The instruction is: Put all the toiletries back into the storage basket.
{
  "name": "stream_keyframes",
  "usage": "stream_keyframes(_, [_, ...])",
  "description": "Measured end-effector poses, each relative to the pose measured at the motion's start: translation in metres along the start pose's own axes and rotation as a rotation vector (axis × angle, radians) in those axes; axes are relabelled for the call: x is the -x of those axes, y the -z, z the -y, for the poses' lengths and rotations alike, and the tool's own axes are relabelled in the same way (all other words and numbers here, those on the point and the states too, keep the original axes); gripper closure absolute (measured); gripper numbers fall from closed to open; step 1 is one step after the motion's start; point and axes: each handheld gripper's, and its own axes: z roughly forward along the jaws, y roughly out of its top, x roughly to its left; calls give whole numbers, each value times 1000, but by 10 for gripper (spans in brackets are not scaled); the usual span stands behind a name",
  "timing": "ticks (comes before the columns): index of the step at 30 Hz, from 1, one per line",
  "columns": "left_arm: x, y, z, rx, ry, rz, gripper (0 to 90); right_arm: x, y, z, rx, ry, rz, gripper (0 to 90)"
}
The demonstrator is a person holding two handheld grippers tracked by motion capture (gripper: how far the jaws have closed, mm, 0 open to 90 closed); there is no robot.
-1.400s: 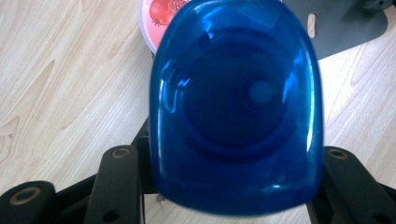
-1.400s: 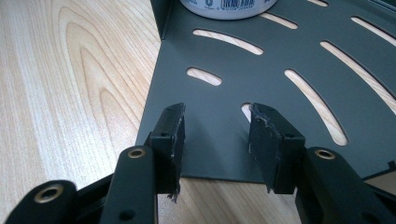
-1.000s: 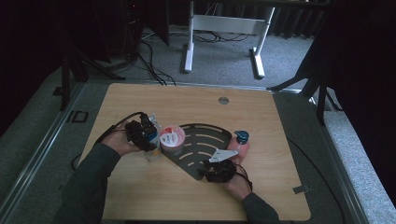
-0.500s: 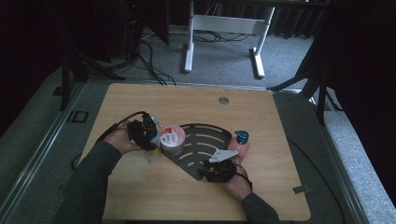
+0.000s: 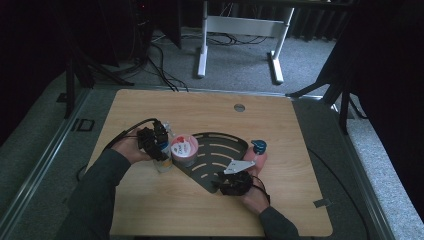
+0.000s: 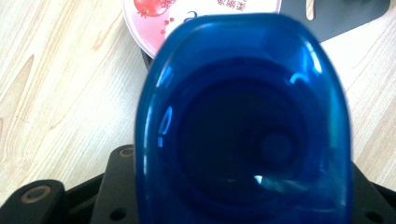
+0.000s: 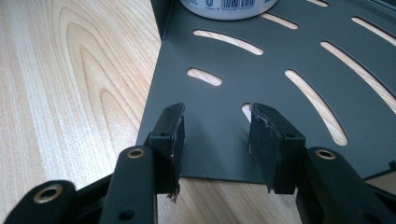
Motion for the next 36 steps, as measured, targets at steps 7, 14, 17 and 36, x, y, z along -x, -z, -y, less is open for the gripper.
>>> stream_keyframes(7, [0,0,0,1,1,4,532,0,0,0,1,0,0,550])
stream_keyframes(14, [1,1,0,-1,-5,3,542,0,0,0,1,0,0,551])
stream_keyframes(17, [2,1,0,-3,-13,-4,545,0,0,0,1,0,0,551])
stream_keyframes(36, [9,2,1,-10,-23,-26,556,0,0,0,1,0,-2,552])
